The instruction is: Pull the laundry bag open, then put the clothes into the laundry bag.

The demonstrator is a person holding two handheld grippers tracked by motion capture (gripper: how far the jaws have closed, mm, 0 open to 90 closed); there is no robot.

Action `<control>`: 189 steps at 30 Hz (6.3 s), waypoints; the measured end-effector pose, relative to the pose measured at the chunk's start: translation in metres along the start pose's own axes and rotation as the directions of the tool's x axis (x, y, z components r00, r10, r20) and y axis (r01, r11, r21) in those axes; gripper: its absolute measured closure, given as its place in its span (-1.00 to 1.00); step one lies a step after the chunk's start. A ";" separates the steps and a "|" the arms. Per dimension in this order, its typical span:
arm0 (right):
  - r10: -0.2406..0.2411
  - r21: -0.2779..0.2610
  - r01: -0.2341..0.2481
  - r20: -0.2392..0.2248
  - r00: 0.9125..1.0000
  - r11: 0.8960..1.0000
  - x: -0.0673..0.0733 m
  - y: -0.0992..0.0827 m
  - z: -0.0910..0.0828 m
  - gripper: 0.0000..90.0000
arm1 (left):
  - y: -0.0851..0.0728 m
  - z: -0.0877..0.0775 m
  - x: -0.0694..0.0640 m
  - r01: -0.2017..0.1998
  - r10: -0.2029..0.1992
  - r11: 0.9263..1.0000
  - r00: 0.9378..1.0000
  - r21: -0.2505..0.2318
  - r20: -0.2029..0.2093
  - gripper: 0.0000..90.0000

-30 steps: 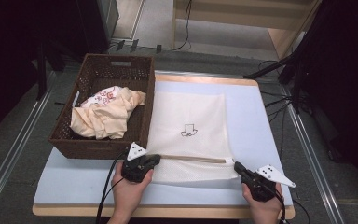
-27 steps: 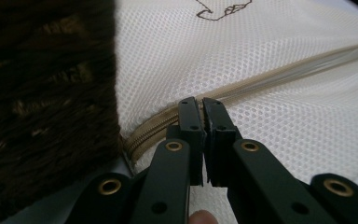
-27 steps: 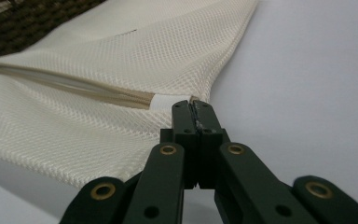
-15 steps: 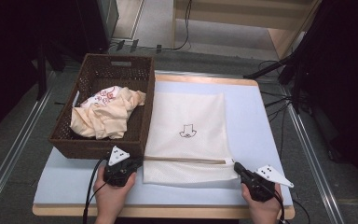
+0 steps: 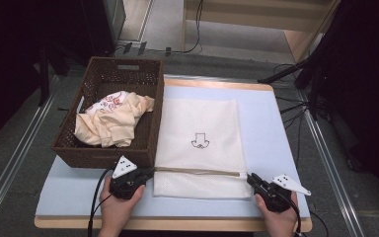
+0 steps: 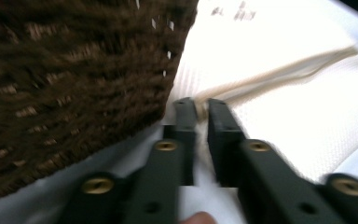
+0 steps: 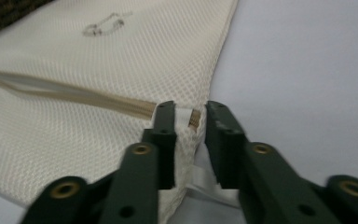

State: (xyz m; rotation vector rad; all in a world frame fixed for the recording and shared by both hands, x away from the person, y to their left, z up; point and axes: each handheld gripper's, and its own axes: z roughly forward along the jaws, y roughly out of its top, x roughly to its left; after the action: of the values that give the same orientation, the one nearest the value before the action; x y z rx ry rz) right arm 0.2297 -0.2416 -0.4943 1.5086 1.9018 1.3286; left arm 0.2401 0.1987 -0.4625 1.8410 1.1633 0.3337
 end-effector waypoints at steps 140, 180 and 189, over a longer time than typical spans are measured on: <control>-0.130 0.028 0.139 -0.217 0.967 0.990 0.060 0.093 0.081 0.93 | 0.014 0.026 -0.072 -0.096 0.090 0.995 0.951 0.006 0.295 -0.81; -0.141 0.038 0.154 -0.232 0.963 0.987 0.061 0.087 0.080 0.91 | 0.156 0.017 0.008 -0.053 0.063 0.994 0.992 -0.097 0.113 -0.98; -0.136 0.045 0.151 -0.235 0.962 0.987 0.060 0.086 0.080 0.91 | 0.174 0.021 0.043 -0.043 0.046 0.996 0.998 -0.083 0.036 -0.99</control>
State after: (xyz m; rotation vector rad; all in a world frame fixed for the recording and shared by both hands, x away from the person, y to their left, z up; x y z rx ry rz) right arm 0.3157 -0.1538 -0.4464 1.2607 2.1703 1.4433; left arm 0.3766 0.1969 -0.3441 1.7956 1.0687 0.3653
